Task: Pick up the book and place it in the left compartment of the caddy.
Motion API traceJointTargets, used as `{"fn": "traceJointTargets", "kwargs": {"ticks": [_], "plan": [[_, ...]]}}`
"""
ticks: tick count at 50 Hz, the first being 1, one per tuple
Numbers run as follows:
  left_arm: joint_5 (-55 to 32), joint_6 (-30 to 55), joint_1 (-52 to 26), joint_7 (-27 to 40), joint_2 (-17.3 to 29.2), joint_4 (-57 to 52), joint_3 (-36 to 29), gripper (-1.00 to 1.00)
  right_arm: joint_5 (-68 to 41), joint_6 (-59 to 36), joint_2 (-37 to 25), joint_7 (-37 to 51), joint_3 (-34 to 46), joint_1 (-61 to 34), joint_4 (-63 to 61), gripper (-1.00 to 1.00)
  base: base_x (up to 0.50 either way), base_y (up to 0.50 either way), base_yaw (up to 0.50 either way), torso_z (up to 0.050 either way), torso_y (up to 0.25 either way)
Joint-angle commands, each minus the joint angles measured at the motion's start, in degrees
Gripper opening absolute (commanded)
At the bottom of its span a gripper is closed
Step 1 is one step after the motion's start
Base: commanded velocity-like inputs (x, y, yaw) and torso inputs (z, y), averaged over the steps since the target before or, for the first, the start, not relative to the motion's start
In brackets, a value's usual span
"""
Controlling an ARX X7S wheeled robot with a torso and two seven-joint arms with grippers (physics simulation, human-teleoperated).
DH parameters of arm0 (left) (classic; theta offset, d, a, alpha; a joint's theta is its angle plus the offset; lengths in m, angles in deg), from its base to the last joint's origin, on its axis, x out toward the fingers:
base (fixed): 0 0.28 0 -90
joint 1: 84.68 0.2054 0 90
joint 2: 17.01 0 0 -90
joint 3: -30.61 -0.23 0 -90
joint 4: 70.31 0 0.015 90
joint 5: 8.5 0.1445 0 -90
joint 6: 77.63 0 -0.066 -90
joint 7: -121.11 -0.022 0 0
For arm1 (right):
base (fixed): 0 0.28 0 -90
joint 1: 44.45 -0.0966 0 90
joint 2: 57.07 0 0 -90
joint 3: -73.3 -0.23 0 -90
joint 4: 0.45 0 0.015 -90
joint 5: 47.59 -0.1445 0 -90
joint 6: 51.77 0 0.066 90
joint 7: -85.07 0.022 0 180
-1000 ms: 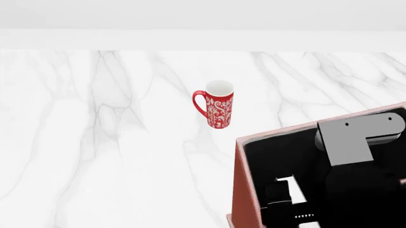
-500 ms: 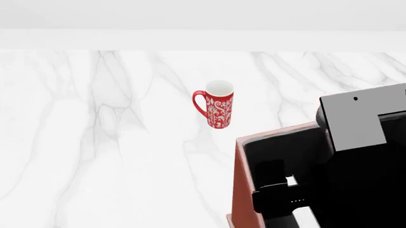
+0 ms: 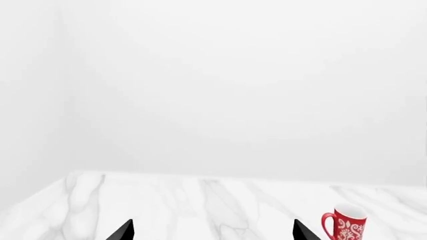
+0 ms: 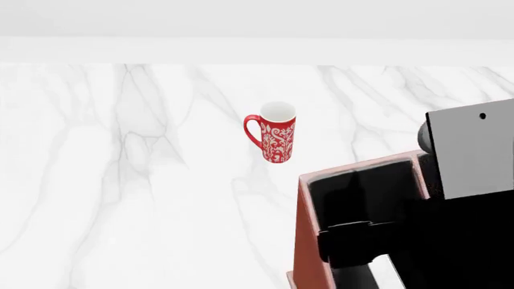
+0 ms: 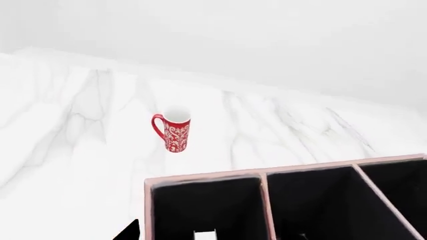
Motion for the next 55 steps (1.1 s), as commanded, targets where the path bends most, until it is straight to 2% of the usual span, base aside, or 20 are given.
{"fn": "traceJointTargets", "kwargs": {"ticks": [1, 17, 42, 50, 55], "plan": [[-0.46, -0.91, 1.90, 0.25, 0.63, -1.61, 2.00, 1.00, 2.55, 6.80, -3.90, 1.58, -2.39, 2.61, -6.93, 1.00, 0.00, 0.00, 0.00, 0.000, 0.000], [-0.47, -1.66, 3.58, 0.31, 1.16, -3.16, 3.60, 1.00, 5.31, 11.50, -8.08, 2.75, -3.79, 4.94, -13.59, 1.00, 0.00, 0.00, 0.00, 0.000, 0.000], [-0.77, -3.31, 6.57, -0.38, 1.75, -5.56, 6.36, 1.00, 14.93, 20.06, -10.24, 2.94, -3.36, 11.67, -19.02, 1.00, 0.00, 0.00, 0.00, 0.000, 0.000], [-0.78, -3.90, 7.96, -0.49, 1.98, -6.40, 7.58, 1.00, 20.45, 23.74, -11.27, 3.56, -3.18, 14.38, -21.33, 1.00, 0.00, 0.00, 0.00, 0.000, 0.000], [-0.61, -4.01, 8.12, -0.55, 2.06, -6.59, 7.59, 1.00, 24.92, 26.49, -10.32, 2.07, -2.83, 16.39, -18.63, 1.00, 0.00, 0.00, 0.00, 0.000, 0.000]]}}
